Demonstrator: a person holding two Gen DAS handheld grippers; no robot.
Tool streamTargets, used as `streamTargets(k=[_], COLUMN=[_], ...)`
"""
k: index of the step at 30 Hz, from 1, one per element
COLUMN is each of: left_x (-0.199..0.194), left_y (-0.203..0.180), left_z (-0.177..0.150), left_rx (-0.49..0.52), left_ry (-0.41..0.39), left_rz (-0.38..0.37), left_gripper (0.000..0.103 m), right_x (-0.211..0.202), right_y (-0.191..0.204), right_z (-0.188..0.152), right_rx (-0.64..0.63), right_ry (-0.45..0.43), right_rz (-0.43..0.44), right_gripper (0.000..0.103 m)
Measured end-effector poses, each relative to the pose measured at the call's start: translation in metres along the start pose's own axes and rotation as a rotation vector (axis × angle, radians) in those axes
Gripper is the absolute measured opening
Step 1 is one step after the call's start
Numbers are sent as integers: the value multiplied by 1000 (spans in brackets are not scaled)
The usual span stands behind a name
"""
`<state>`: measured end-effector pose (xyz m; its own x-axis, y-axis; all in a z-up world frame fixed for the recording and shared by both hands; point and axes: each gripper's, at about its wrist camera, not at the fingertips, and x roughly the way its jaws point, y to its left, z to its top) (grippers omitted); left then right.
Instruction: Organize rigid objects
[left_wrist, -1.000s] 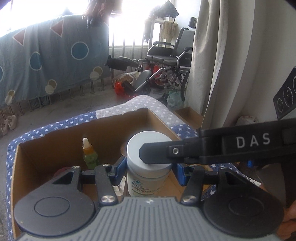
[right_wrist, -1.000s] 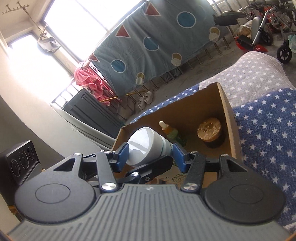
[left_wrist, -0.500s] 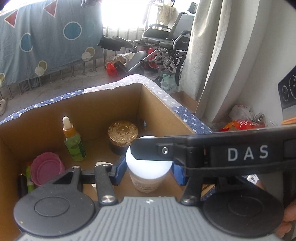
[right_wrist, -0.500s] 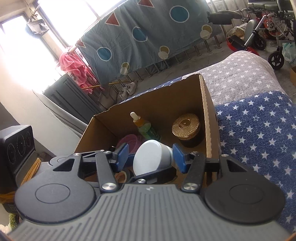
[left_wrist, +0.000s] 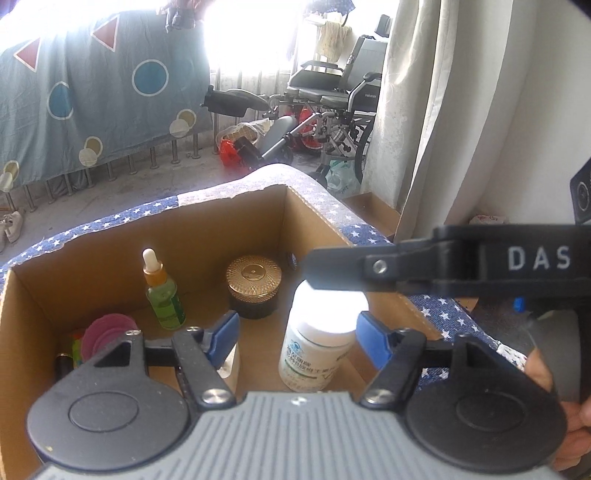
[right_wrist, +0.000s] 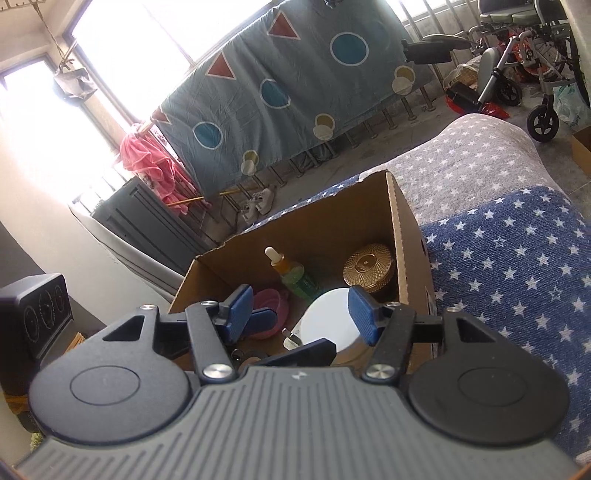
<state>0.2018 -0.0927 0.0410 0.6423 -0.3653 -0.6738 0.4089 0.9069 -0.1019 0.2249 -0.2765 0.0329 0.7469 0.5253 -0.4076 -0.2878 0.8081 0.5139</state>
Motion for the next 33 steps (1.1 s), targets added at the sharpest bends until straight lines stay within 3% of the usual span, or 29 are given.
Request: streamTargets(k=[9,14,16,21,25,29,33], left_x=[-45,-81,-95,-128,-144,-150,-146], left_y=[-4,-1,0,6,8,8,7], left_z=[-8,-17,-21,-28,-35,-43,-45], left_rx=[13,-10,-22,-66,-99,-115,-117], left_ry=[-67,-116,-143,-186,-192,-185,-109], left_rz=[17,40,74,202,256,316,379], left_gripper=[83,95,103,103,103,103,103], right_x=[-40,-62,-71,-83,-90,-93,-92], right_y=[7,15,20,34,45,60,72], right_z=[-19,-34,-40,-53,-59,-64,-69], right_rx=[67,81,75,29,3,-37,-69], right_ry=[-95,-141,-148,-143,-144,-134,-119], right_rz=[38,50,46,22,23,8,-27], right_gripper=[59,69,75,83,89,92,102])
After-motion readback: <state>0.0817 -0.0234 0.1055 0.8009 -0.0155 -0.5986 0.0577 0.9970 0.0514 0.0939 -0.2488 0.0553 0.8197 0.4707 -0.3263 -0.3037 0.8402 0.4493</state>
